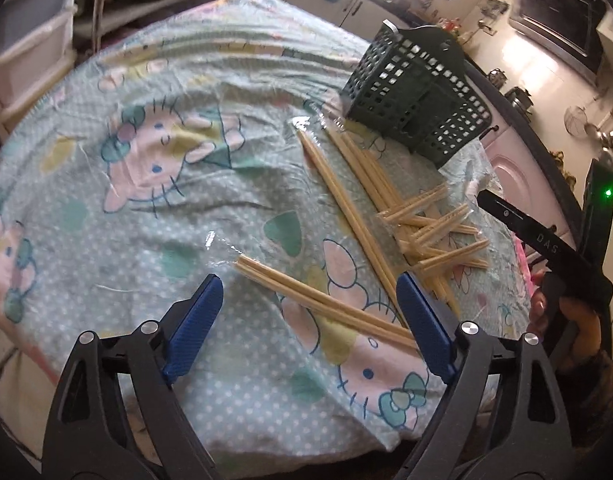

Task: Organize utensils
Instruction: 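Lower the left tool onto a wrapped chopstick pair and close it, then lift the chopsticks with the left tool and carry them over the green caddy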

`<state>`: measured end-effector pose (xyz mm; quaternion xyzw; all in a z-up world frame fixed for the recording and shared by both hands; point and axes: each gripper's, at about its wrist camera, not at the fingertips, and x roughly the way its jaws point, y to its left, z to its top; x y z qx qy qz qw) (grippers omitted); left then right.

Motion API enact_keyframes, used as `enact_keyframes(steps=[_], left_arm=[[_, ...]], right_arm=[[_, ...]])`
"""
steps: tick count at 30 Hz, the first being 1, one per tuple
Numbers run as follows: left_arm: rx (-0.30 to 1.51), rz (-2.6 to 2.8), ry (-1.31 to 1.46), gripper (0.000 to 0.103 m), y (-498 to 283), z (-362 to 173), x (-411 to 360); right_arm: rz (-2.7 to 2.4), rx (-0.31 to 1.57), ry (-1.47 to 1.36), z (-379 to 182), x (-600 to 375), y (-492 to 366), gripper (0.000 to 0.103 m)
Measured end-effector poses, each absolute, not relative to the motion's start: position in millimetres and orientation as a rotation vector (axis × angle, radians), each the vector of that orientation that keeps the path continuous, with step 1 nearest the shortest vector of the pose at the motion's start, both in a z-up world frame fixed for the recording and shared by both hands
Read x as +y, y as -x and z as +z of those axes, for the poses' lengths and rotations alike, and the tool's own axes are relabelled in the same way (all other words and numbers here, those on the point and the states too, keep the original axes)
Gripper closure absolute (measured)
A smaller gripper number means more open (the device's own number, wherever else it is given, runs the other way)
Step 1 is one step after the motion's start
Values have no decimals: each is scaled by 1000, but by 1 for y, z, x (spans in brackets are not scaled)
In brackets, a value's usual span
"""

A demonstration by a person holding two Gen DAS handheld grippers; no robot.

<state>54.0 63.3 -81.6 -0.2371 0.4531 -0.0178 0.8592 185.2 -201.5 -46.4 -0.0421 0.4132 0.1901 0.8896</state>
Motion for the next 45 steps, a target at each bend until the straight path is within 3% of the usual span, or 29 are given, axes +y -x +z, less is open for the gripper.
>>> enact_keyframes(steps=[5,16,24,27,29,35,45], left_arm=[[980,6,582,31,-66,-93,75],[982,70,607,62,-86,-95,96],[983,85,603,81,-95,-98,107],[985,90,606,91,-94,-99,110],[985,87,606,100,-93,-100,112],[962,30,635,101,-93,-94,117],[824,-49,609,102,-98,-38,116]], right_arm=[[374,937,22,-55,-206,-208,35],[318,1139,-159,-83,-207,-261,57],[284,1198,-277,-88,-217,-280,66],[271,1203,-319,-89,-224,-286,77],[274,1199,-347,-88,-231,-290,89],[314,1169,-407,-75,-251,-291,99],[473,1027,-393,-21,-262,-265,102]])
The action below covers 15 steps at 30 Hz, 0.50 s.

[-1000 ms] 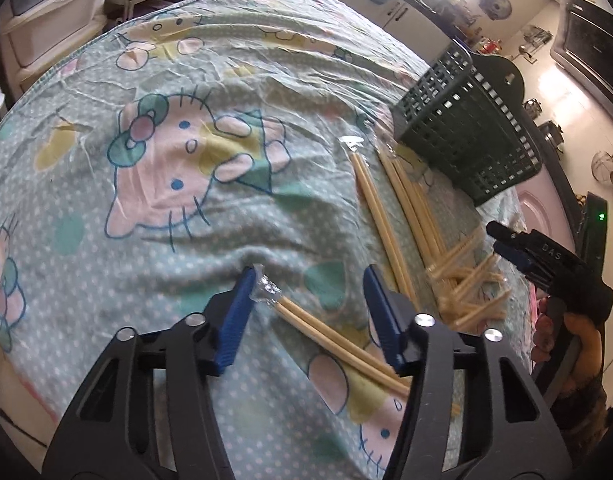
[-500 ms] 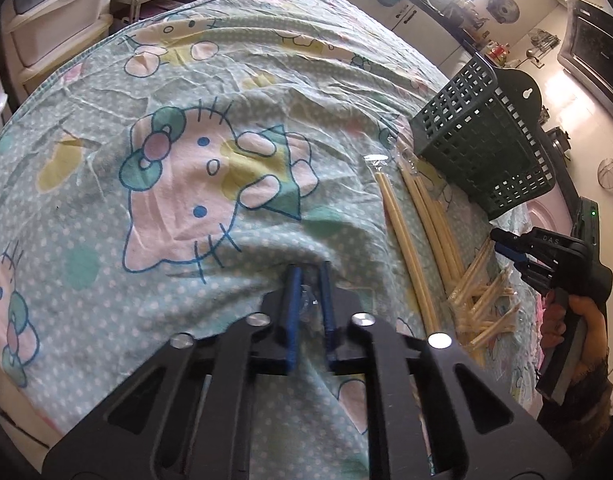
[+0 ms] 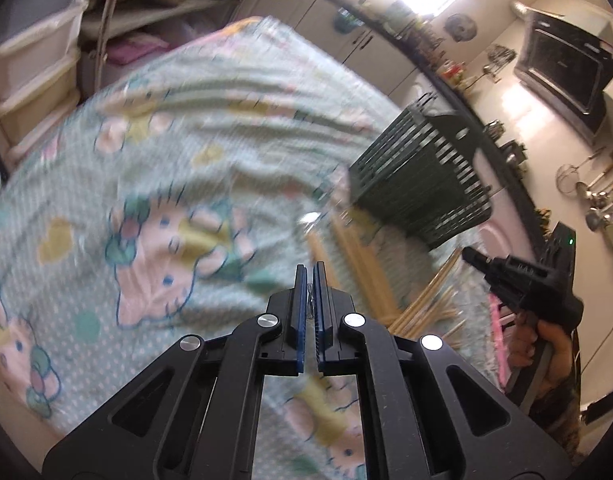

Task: Organize utensils
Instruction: 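Lift the chopsticks with the left tool and carry them over the green caddy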

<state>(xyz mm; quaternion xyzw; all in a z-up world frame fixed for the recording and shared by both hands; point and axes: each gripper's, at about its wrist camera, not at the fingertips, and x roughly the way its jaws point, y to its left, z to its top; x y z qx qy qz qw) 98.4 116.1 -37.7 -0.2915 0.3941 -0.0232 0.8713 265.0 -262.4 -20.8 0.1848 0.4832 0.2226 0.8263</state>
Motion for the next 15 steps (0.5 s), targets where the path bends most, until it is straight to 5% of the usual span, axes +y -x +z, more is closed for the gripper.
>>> enact_keyframes(steps=[15], left_arm=[[682,-219,498,102,-132,51,73]], right_arm=[[673,782,-275,68,-231,-216,102]])
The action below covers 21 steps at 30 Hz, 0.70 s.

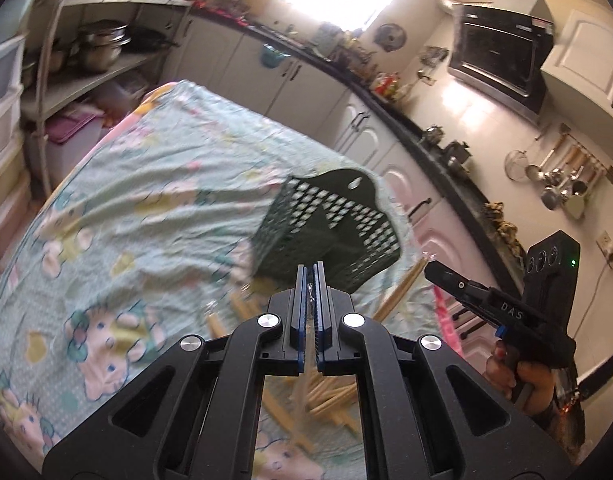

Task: Organize utensils
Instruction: 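Lift the chopsticks with the left tool and carry them over the green caddy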

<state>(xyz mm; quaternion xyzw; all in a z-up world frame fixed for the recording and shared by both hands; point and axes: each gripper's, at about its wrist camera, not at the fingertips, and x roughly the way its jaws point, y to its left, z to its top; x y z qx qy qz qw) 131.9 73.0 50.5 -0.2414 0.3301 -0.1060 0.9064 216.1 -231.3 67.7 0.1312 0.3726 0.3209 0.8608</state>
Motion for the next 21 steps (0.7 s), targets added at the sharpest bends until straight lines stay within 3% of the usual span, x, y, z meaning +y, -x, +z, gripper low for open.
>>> enact_keyframes(steps=[21], left_arm=[[469,-365,434,102,-190,175,32]], right_arm=[[627,427,-246,185,-260,-236,102]])
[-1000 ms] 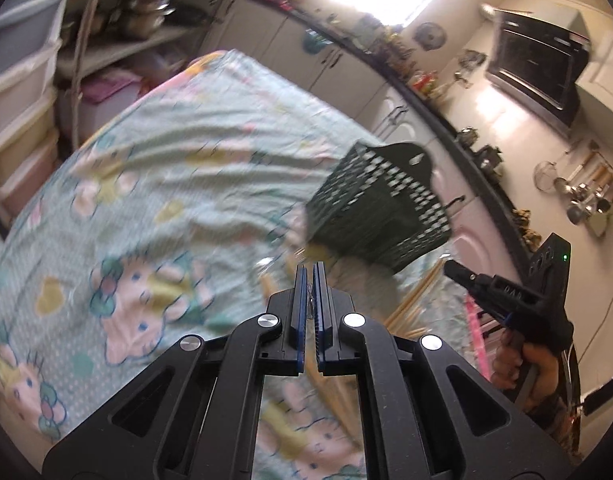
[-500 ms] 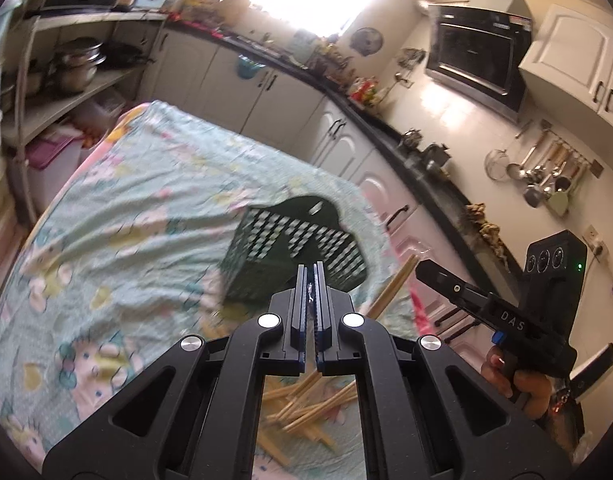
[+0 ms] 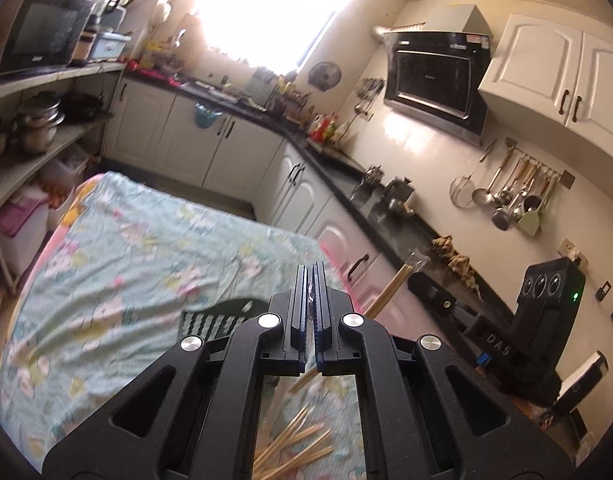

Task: Organize utensils
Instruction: 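Lift the chopsticks with the left tool and carry them over the green caddy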

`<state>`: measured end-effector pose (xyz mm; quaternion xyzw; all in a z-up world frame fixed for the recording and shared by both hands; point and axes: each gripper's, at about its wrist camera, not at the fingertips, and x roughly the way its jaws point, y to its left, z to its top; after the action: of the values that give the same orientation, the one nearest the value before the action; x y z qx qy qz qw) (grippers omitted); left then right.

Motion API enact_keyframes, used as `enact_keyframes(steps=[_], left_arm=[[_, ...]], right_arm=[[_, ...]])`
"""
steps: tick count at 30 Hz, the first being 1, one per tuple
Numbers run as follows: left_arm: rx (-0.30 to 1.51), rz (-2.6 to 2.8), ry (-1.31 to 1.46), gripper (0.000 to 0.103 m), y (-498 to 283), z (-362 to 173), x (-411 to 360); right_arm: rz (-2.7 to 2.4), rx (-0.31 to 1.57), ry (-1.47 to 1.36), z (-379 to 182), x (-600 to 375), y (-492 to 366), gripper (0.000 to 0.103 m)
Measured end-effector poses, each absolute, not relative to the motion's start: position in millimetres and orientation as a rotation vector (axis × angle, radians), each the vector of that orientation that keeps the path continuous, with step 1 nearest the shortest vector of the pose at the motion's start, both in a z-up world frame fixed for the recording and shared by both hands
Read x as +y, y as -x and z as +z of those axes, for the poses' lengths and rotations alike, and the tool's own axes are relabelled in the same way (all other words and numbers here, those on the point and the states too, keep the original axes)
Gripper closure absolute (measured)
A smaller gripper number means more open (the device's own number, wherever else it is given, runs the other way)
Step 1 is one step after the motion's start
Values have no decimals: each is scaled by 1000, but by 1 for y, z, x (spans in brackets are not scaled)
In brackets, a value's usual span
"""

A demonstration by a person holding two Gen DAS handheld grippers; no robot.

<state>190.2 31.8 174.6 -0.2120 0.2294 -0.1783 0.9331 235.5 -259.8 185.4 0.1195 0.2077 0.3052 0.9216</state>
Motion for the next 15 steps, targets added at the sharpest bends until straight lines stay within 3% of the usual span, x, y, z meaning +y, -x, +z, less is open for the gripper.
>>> enact_keyframes(steps=[15], left_arm=[[408,-341,403,102,-239,207,26]], right_arm=[[560,340,-223,186,-269,-273,102]])
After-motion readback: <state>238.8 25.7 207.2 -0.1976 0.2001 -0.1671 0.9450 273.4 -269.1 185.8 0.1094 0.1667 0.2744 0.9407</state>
